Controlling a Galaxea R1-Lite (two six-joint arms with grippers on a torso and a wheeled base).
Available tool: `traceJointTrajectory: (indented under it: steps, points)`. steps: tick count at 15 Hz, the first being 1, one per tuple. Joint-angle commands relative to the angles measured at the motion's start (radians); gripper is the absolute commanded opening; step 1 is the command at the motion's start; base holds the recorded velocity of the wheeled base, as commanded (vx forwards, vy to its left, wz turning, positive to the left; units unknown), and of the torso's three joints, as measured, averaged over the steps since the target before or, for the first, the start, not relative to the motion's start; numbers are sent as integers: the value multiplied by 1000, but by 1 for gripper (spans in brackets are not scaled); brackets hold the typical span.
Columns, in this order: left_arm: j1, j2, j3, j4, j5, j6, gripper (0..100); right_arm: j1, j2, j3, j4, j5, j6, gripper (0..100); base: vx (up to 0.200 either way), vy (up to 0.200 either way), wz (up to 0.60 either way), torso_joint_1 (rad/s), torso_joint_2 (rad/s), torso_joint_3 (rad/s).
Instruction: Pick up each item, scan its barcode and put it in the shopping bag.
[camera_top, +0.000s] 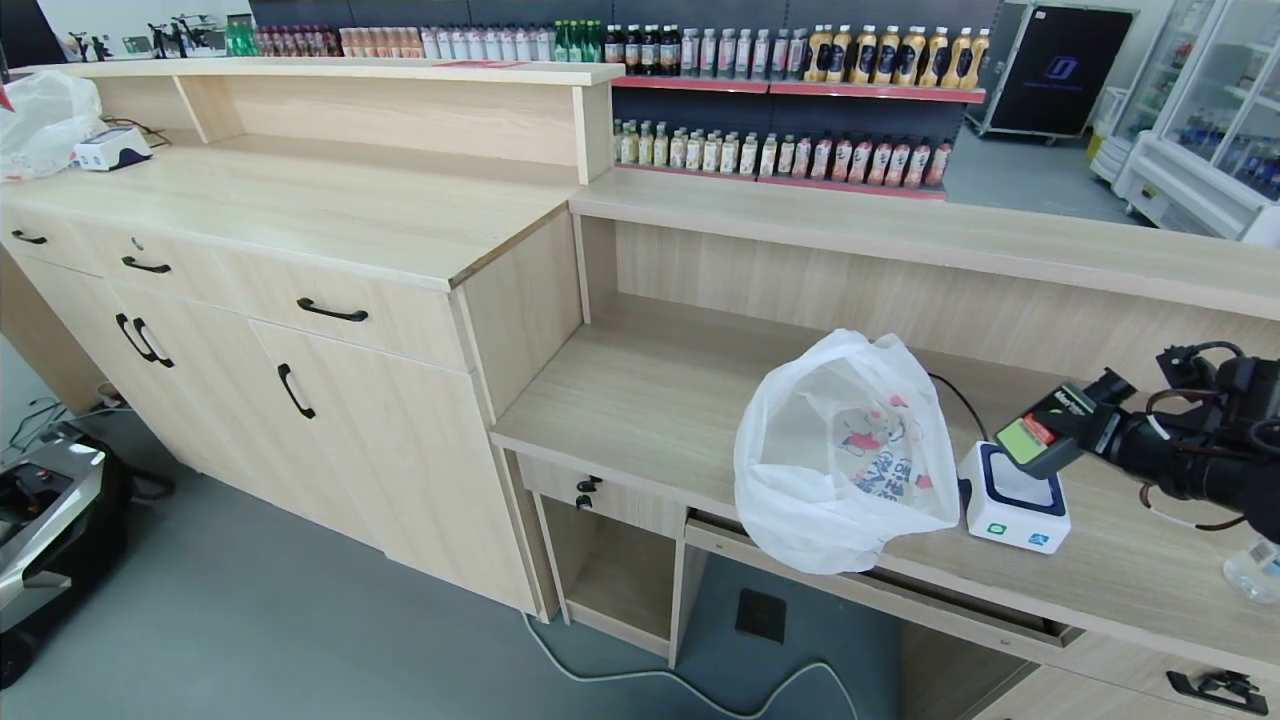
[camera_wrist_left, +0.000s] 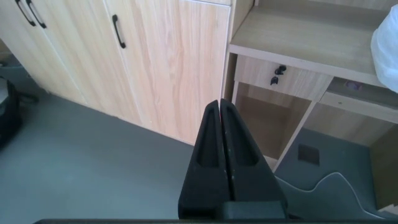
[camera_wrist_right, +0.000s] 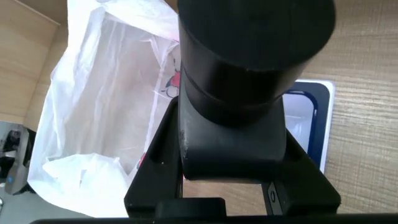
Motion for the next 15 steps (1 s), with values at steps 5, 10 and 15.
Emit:
traceJointTrajectory:
  steps: [5, 10, 15]
  points:
    - [1, 0, 0, 0, 1, 0, 0, 14, 49, -44, -18, 13, -12, 0, 0, 0, 0, 0, 0, 0]
    - [1, 0, 0, 0, 1, 0, 0, 14, 74, -54, -18, 12, -60, 0, 0, 0, 0, 0, 0, 0]
    - [1, 0, 0, 0, 1, 0, 0, 12, 94, -60, -16, 12, -79, 0, 0, 0, 0, 0, 0, 0]
